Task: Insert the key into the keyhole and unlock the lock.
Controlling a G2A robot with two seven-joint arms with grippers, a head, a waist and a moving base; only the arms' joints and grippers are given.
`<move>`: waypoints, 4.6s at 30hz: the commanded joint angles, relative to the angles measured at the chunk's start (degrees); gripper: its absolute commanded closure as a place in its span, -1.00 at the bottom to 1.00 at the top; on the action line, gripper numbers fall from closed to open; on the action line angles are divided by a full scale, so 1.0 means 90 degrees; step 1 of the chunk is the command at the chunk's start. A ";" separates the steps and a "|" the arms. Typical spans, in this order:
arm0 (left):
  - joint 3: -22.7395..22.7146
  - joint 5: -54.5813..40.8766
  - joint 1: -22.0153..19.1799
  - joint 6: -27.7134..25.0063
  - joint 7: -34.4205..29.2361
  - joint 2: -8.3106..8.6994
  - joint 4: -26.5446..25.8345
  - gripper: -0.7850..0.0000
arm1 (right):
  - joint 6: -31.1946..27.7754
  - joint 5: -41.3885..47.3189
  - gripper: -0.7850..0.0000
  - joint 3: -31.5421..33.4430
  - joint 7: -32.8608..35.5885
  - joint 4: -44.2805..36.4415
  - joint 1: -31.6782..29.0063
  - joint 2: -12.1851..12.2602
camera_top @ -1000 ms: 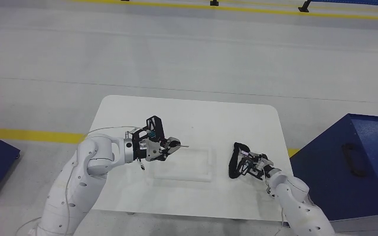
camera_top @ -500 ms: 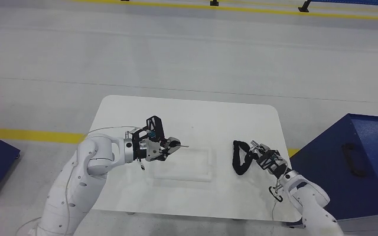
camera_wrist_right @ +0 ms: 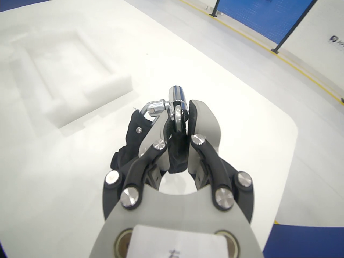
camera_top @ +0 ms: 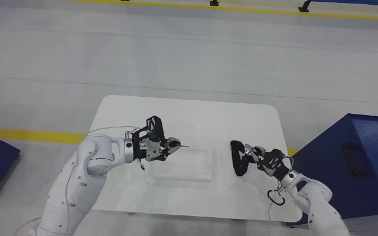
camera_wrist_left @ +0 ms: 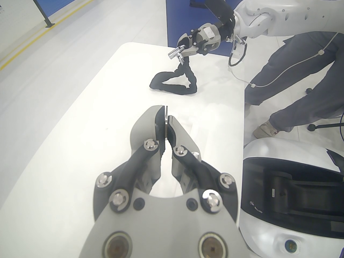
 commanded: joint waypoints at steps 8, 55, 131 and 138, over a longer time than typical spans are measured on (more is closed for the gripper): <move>0.0000 0.0000 0.0000 0.0000 0.0000 0.0000 0.0000 1.00 | 0.0060 -0.0008 1.00 0.0018 0.0075 0.0010 0.0009 0.0002; 0.0000 0.0000 0.0000 0.0000 0.0000 0.0000 0.0000 1.00 | -0.2111 0.8614 1.00 -0.2154 -0.1493 -0.0480 0.0113 0.0041; 0.0000 0.0000 0.0000 0.0000 0.0000 0.0000 0.0000 1.00 | -0.2111 1.3196 1.00 -0.4559 0.2344 -0.0542 0.1687 0.1116; 0.0000 0.0000 0.0000 0.0000 0.0000 0.0000 0.0000 1.00 | -0.1754 1.3948 1.00 -0.4650 0.2298 -0.0793 0.1556 0.1085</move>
